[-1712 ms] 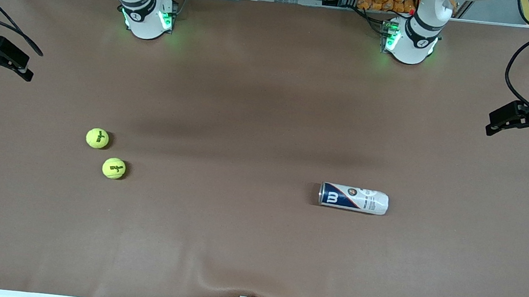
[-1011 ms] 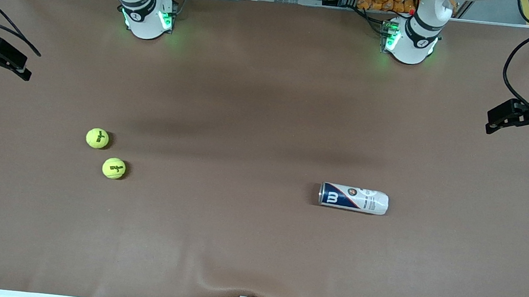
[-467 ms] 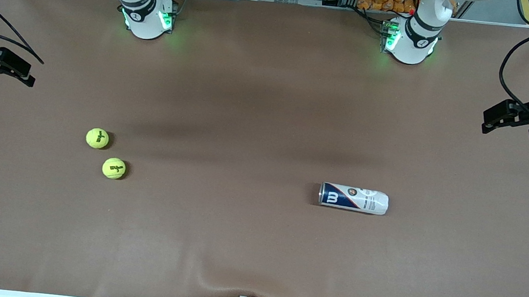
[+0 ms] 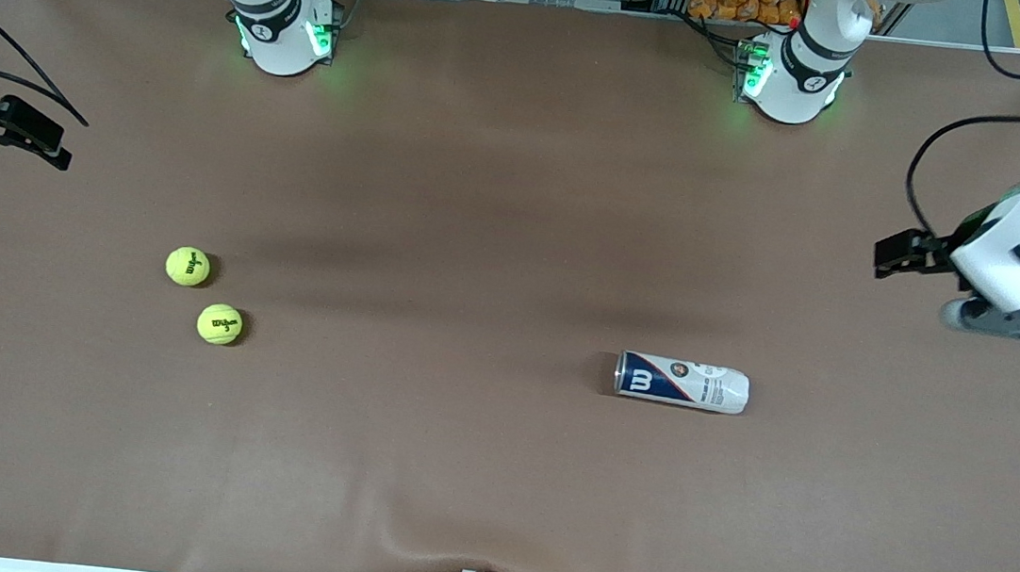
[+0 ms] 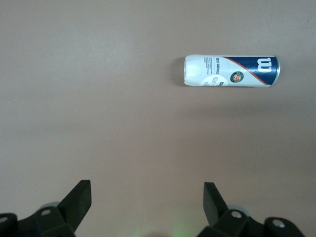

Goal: Insert tennis ball vertically with right arm
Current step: 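Move the left gripper over the lying white-and-blue tennis can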

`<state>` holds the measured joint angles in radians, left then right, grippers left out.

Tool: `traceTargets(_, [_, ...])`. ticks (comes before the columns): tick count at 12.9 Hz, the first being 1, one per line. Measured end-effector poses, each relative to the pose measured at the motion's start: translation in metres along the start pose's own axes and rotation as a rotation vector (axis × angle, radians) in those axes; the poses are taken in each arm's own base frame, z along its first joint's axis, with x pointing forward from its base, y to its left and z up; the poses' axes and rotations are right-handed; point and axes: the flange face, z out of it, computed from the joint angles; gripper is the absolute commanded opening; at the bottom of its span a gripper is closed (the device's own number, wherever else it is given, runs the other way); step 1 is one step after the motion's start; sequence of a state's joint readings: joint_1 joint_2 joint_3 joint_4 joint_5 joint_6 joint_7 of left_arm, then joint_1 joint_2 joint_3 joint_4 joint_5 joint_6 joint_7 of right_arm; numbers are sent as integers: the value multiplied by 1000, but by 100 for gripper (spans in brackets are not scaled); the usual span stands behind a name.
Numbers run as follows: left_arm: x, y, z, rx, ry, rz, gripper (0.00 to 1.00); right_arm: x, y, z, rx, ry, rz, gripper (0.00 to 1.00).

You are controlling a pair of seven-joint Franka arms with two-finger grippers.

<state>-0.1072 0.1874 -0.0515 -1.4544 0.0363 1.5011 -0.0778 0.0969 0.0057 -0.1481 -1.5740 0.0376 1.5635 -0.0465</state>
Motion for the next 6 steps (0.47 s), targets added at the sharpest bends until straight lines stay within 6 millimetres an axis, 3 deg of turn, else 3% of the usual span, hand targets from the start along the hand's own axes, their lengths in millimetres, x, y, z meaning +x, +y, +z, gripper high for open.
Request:
traceTargets(2, [4,4,7,1,-10,7,100,0,0,0,0,0,0,100])
traceTargets(6, [4,-1,0,-1,3,-2,100,0,0,0,0,-1,0,100])
